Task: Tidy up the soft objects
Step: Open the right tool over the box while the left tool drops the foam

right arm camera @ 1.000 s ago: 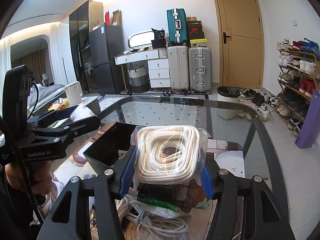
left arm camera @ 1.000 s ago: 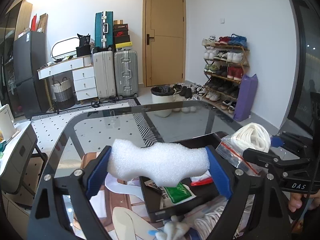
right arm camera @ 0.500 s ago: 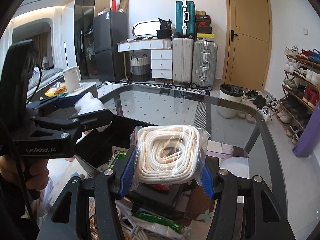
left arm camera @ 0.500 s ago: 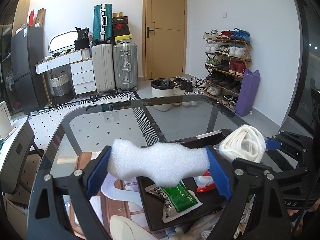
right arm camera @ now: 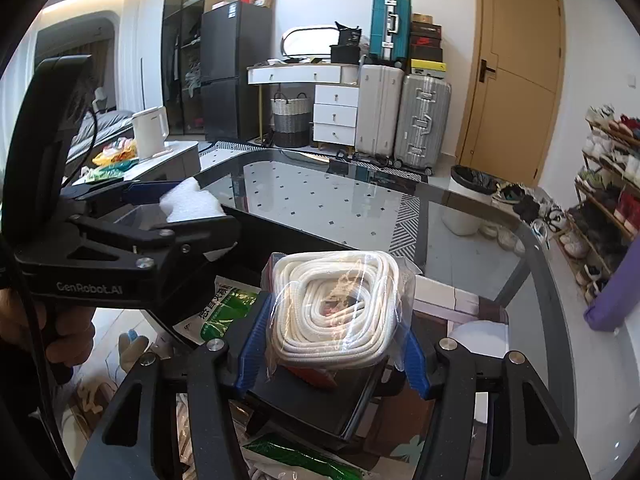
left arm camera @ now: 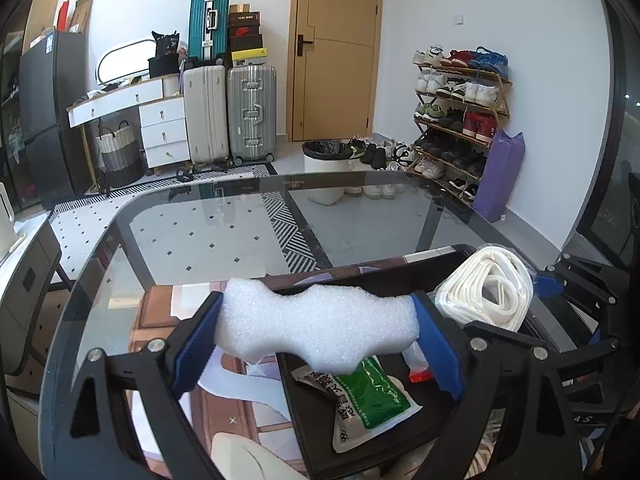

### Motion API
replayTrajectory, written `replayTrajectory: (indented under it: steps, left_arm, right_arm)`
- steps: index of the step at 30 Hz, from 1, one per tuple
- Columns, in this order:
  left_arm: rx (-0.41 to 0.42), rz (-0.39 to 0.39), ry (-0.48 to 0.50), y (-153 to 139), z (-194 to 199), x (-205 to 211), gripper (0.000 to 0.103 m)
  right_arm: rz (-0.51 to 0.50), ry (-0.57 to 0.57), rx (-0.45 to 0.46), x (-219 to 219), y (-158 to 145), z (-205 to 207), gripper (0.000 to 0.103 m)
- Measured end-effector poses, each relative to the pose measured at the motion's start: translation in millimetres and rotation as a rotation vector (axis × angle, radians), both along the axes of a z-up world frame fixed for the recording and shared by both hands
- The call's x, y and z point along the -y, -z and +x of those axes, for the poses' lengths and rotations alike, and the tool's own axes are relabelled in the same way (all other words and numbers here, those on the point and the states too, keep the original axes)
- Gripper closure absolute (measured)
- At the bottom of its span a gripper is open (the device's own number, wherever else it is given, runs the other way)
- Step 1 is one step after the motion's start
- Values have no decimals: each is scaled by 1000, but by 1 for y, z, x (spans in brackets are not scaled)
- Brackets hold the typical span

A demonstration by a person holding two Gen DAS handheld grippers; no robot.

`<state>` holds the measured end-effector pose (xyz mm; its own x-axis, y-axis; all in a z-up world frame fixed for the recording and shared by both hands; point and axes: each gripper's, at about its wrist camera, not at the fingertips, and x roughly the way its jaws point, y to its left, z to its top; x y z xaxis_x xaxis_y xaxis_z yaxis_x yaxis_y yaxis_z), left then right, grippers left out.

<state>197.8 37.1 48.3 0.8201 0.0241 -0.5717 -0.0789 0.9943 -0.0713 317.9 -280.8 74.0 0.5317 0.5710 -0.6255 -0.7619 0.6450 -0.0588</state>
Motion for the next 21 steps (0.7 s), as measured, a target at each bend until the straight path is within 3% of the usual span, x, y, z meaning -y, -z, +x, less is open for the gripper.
replayTrajectory:
  steps: [8,13,21]
  left_arm:
    - [-5,7,15,4,1,1,13]
    - [-3,4,19,4,-2,3,13]
    - [-20,37,53,4,-3,11,11]
  right_arm:
    - [-28,-46,6,-4,3,-1,41]
    - [-36,-39,39,-3,0,-4,18]
    - [-26,-34,63,9,-9,-17,7]
